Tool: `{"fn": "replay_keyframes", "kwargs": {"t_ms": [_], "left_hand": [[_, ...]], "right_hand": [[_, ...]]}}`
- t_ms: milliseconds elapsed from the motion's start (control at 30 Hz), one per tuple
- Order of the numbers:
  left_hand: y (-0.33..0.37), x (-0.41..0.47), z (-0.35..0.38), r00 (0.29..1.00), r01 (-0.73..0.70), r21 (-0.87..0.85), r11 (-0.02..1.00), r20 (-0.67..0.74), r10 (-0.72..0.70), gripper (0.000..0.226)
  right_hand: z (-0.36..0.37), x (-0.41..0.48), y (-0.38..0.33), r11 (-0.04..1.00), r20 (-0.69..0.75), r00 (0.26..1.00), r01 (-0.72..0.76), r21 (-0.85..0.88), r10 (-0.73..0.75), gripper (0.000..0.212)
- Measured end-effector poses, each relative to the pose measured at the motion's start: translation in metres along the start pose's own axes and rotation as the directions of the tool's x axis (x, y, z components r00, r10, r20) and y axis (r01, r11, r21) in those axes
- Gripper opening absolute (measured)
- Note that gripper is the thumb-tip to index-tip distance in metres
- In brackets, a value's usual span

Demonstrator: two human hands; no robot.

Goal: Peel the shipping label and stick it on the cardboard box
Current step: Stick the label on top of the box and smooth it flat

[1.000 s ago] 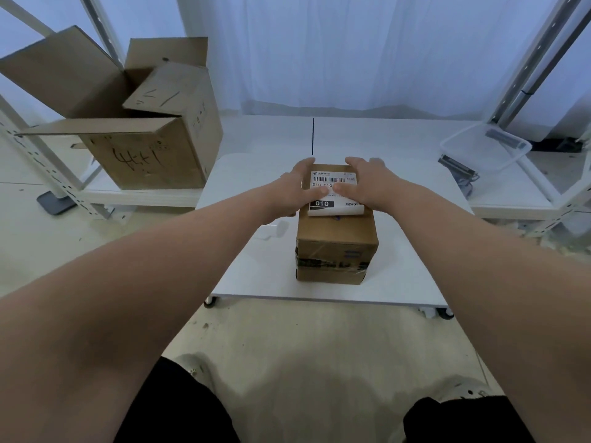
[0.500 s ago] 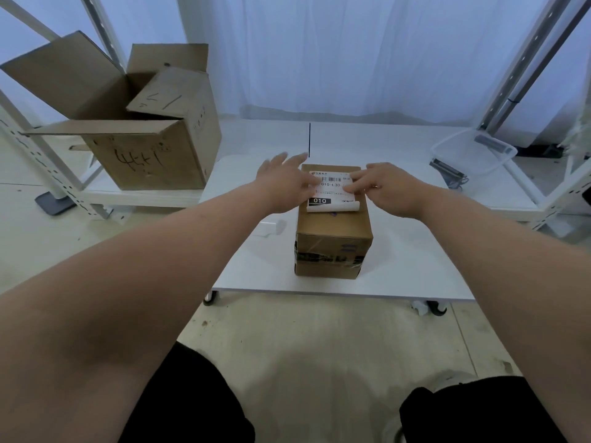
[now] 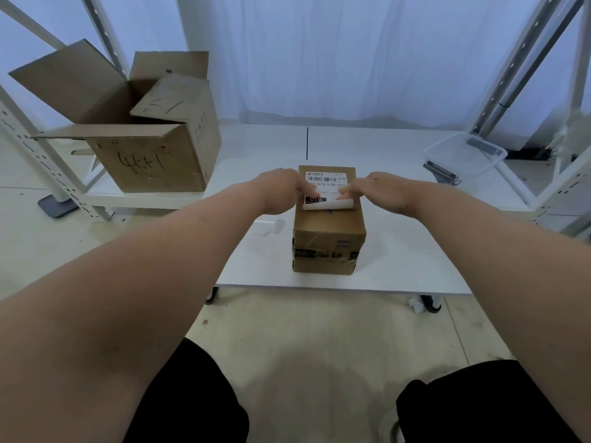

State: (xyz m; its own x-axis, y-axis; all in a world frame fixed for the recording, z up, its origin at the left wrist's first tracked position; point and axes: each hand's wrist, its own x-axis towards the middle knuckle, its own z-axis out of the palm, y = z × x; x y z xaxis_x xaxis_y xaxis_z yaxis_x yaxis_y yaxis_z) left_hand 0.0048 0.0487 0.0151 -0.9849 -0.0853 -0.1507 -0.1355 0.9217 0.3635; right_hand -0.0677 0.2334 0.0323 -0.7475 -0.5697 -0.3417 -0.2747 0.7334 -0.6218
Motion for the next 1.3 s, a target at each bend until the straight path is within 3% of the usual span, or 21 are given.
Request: {"fn": "replay_keyframes", "kwargs": {"t_ms": [133, 300, 400, 500, 667, 800, 967, 1033, 1167, 1300], "left_hand": [[0.005, -0.007, -0.001, 0.999, 0.030, -0.258, 0.966, -0.011, -0.034, 0.030], [0.008, 0.000, 0.003, 0.995, 0.046, -0.374, 0.926, -0.064, -0.075, 0.024], [0.010, 0.014, 0.010, 0.992, 0.042, -0.246, 0.968, -0.107, -0.070, 0.019], [0.010, 0.021, 0.013, 0.994, 0.056, -0.134, 0.989, -0.086, -0.068, 0.030], [0.004, 0.019, 0.011, 1.000, 0.018, -0.086, 0.996, 0.010, -0.017, 0.053], [0.001, 0.016, 0.012, 0.999, 0.001, -0.049, 0.999, 0.036, 0.001, 0.059], [0.000, 0.018, 0.014, 0.992, 0.050, -0.011, 0.999, -0.119, -0.051, 0.034], [0.001, 0.020, 0.014, 0.982, 0.086, -0.008, 0.996, -0.171, -0.086, 0.033], [0.011, 0.021, 0.019, 0.990, 0.091, 0.039, 0.995, -0.116, -0.086, 0.048], [0.004, 0.024, 0.015, 0.967, 0.195, 0.077, 0.978, -0.182, -0.178, 0.065]], "right_hand": [[-0.001, -0.001, 0.005, 0.999, -0.064, 0.997, 0.046, 0.028, -0.045, 0.036], [0.005, 0.006, 0.017, 0.982, -0.161, 0.972, 0.183, 0.048, -0.173, 0.027], [0.008, 0.020, 0.020, 0.975, -0.174, 0.959, 0.217, -0.048, -0.222, 0.026], [0.012, 0.030, 0.022, 0.975, -0.180, 0.959, 0.213, -0.057, -0.220, 0.029], [0.013, 0.032, 0.021, 0.976, -0.174, 0.960, 0.210, -0.062, -0.218, 0.035], [0.018, 0.031, 0.015, 0.964, -0.219, 0.947, 0.199, -0.175, -0.236, 0.040], [0.021, 0.030, 0.008, 0.959, -0.111, 0.969, 0.196, -0.204, -0.221, 0.046], [0.018, 0.031, 0.011, 0.964, -0.147, 0.968, 0.172, -0.200, -0.203, 0.040], [0.016, 0.035, 0.017, 0.963, -0.275, 0.956, 0.031, -0.268, -0.107, 0.045], [0.013, 0.033, 0.015, 0.980, -0.115, 0.993, 0.002, -0.198, -0.025, 0.070]]}}
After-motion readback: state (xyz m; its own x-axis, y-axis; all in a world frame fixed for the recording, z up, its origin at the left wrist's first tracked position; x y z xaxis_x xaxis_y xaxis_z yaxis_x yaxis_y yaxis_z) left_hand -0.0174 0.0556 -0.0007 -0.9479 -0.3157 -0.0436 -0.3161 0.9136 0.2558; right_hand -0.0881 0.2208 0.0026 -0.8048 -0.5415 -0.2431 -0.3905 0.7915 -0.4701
